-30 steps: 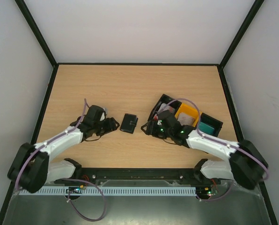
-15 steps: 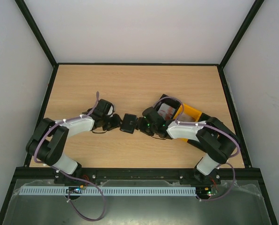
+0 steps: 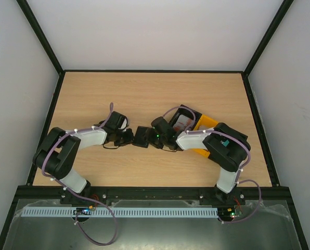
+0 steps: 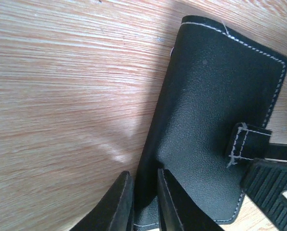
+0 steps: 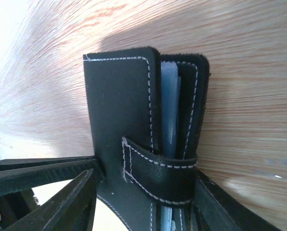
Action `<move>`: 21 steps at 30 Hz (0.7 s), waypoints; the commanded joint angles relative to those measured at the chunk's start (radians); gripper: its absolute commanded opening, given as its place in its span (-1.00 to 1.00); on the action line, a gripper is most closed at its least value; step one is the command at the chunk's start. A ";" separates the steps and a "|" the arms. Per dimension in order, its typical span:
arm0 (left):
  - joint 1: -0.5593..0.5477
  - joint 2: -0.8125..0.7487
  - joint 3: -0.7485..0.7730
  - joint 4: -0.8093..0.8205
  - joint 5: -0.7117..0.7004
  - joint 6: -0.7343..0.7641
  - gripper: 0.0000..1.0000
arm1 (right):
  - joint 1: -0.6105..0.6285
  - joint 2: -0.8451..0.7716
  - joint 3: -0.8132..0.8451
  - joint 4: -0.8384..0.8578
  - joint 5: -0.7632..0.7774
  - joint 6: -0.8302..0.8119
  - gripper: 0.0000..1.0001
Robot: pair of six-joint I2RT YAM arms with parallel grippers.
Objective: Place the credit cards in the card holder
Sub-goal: Pick up the card holder from the center of the board.
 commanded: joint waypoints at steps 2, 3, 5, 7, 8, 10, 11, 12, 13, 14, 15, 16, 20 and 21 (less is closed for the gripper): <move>-0.004 0.027 -0.018 -0.074 -0.061 0.024 -0.68 | 0.006 0.065 0.003 0.189 -0.166 0.058 0.01; -0.002 0.027 -0.019 -0.072 -0.061 0.023 -0.67 | 0.006 0.070 0.004 0.206 -0.176 0.063 -0.01; -0.003 0.025 -0.023 -0.068 -0.059 0.019 -0.67 | 0.006 0.072 0.005 0.224 -0.180 0.064 -0.10; -0.002 0.018 -0.027 -0.059 -0.052 0.015 -0.68 | 0.005 0.068 0.015 0.210 -0.163 0.048 -0.26; -0.001 0.014 -0.029 -0.053 -0.049 0.014 -0.67 | 0.006 0.065 0.023 0.187 -0.147 0.033 -0.38; 0.002 -0.010 -0.032 -0.040 -0.043 0.007 -0.64 | 0.006 0.054 0.044 0.122 -0.108 -0.006 -0.66; 0.003 -0.025 -0.031 -0.034 -0.042 0.002 -0.62 | 0.006 0.045 0.058 0.082 -0.080 -0.045 -0.79; 0.003 -0.049 -0.031 -0.029 -0.041 -0.003 -0.59 | 0.006 0.035 0.073 0.041 -0.054 -0.077 -0.90; 0.005 -0.075 -0.027 -0.027 -0.044 -0.009 -0.57 | 0.006 0.020 0.089 0.002 -0.022 -0.123 -0.95; 0.008 -0.107 -0.022 -0.029 -0.051 -0.019 -0.54 | 0.006 -0.006 0.106 -0.038 0.019 -0.175 -0.96; 0.011 -0.146 -0.013 -0.035 -0.059 -0.029 -0.48 | 0.006 -0.028 0.127 -0.071 0.045 -0.227 -0.96; 0.018 -0.184 0.002 -0.050 -0.071 -0.039 -0.40 | 0.006 -0.051 0.149 -0.104 0.067 -0.295 -0.96; 0.069 -0.359 0.087 -0.130 -0.093 -0.074 0.02 | 0.006 -0.142 0.230 -0.220 0.157 -0.613 -0.96; 0.090 -0.398 0.112 -0.152 -0.089 -0.084 0.18 | 0.006 -0.163 0.235 -0.227 0.184 -0.700 -0.96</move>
